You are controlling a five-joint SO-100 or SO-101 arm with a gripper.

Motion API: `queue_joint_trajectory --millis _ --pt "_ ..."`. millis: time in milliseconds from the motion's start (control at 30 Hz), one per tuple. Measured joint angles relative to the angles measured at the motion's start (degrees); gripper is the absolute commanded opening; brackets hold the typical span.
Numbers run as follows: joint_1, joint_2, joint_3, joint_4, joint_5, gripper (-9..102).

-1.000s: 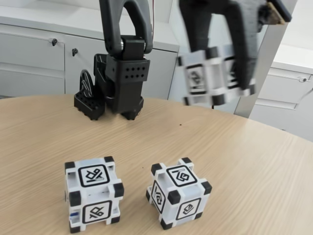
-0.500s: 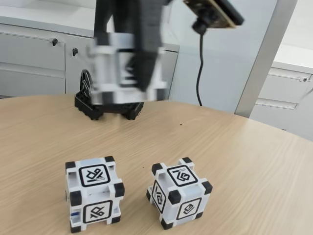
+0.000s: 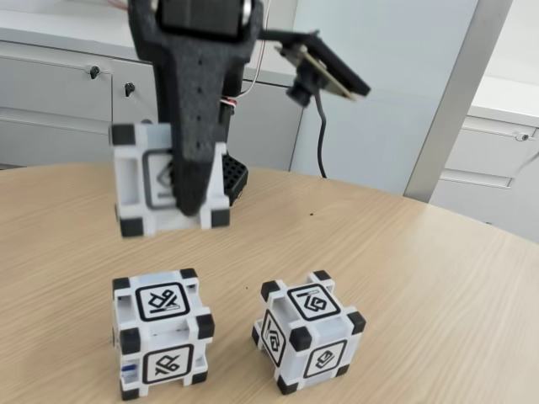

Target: Stack cubes from left to right.

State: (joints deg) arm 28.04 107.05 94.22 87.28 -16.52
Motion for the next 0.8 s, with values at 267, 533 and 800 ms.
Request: queue_joint_trajectory --millis 267,533,800 --pt "0.0 0.0 7.38 -4.83 -4.57 16" --pt "0.0 0.0 9.76 -7.91 -6.86 16" --pt "0.0 -5.45 9.76 -8.0 -7.47 16"
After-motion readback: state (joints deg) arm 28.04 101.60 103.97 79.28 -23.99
